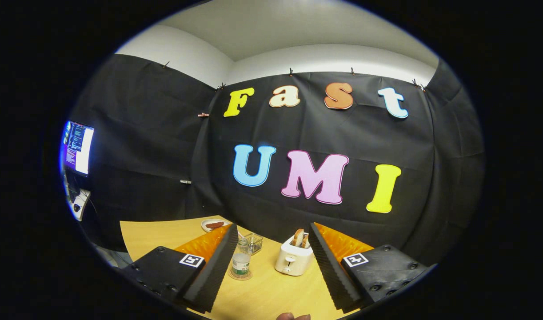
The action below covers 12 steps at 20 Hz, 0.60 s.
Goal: Take the bottle from table, then pour the juice into the cup, finally place the bottle on the coaster
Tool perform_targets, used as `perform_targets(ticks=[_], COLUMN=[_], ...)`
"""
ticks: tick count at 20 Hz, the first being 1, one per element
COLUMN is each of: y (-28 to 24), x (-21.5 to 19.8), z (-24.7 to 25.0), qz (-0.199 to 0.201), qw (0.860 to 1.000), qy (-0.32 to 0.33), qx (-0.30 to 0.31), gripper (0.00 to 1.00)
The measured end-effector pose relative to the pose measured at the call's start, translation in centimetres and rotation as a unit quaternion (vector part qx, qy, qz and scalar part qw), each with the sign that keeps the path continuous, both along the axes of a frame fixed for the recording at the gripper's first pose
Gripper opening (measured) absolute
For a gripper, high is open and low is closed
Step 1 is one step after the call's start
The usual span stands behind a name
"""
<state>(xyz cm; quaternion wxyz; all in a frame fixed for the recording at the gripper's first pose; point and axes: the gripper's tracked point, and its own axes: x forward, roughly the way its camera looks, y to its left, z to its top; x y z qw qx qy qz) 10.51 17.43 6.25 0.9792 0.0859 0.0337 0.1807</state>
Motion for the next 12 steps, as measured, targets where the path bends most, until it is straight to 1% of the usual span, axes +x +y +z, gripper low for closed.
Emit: perform_targets(ticks=[4, 12], y=[-0.04, -0.46], x=[0.23, -0.38], z=[0.15, 0.28], qz=[0.004, 0.000], qw=[1.000, 1.000], qy=[-0.003, -0.002], qx=[0.001, 0.004], gripper=[0.97, 0.97])
